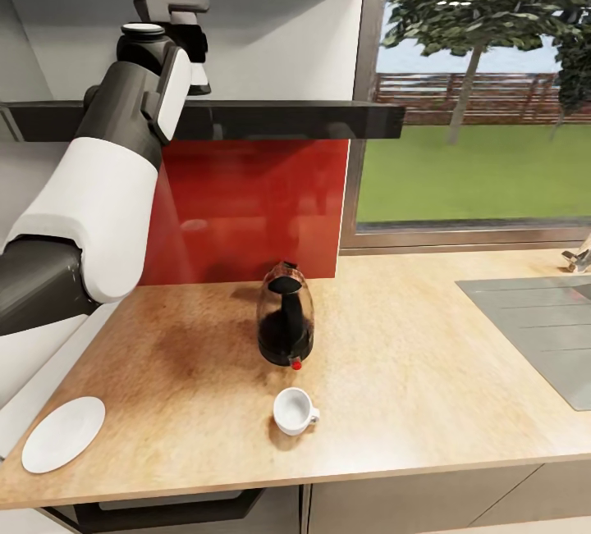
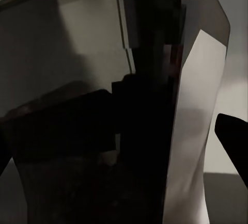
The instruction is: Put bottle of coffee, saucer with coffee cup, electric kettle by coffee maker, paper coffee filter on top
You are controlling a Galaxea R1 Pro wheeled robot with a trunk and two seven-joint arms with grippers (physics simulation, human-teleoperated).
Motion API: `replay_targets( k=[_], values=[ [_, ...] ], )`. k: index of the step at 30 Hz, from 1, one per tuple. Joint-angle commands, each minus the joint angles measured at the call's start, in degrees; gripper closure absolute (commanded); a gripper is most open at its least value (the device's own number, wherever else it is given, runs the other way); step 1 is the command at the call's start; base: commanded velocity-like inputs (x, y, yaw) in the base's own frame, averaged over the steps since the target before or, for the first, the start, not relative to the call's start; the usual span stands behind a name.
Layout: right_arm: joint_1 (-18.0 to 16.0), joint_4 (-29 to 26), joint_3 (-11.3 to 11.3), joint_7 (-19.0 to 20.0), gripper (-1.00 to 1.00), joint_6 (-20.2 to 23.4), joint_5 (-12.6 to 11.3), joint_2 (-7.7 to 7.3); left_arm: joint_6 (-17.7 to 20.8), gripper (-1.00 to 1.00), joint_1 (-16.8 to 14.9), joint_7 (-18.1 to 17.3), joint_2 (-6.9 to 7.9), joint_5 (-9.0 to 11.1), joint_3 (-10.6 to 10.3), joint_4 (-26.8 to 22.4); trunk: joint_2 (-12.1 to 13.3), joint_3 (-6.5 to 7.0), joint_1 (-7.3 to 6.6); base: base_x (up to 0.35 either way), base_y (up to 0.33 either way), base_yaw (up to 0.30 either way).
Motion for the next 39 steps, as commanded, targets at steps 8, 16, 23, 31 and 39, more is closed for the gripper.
replay_targets(
  k=[8,16,23,31,39],
  values=[
    [0.0,0.0,-0.5,0.3,-1.0,-0.2,0.6,0.07,0.6,1.0,-0.1,0.1,0.0,-0.5,-0.3,-0.1,-0.1,-0.11,0.02,0.0,0.0,-0.066],
    [0.0,0.0,-0.5,0.3,-1.0,-0.2,0.6,0.25,0.7,1.0,-0.1,0.1,0.0,-0.5,-0.3,-0.1,-0.1,-0.11,0.02,0.0,0.0,-0.259],
    [0.0,0.0,-0.5,0.3,-1.0,-0.2,0.6,0.27,0.6,1.0,-0.1,0.1,0.0,-0.5,-0.4,-0.1,-0.1,-0.11,0.02,0.0,0.0,-0.274],
    [0.0,0.0,-0.5,0.3,-1.0,-0.2,0.6,0.27,0.6,1.0,-0.1,0.1,0.0,-0.5,-0.5,-0.1,-0.1,-0.11,0.02,0.0,0.0,-0.275],
    [0.0,0.0,-0.5,0.3,-1.0,-0.2,0.6,0.27,0.6,1.0,-0.1,0.1,-0.09,-0.5,-0.4,-0.1,-0.1,-0.11,0.02,0.0,0.0,-0.275]
  ],
)
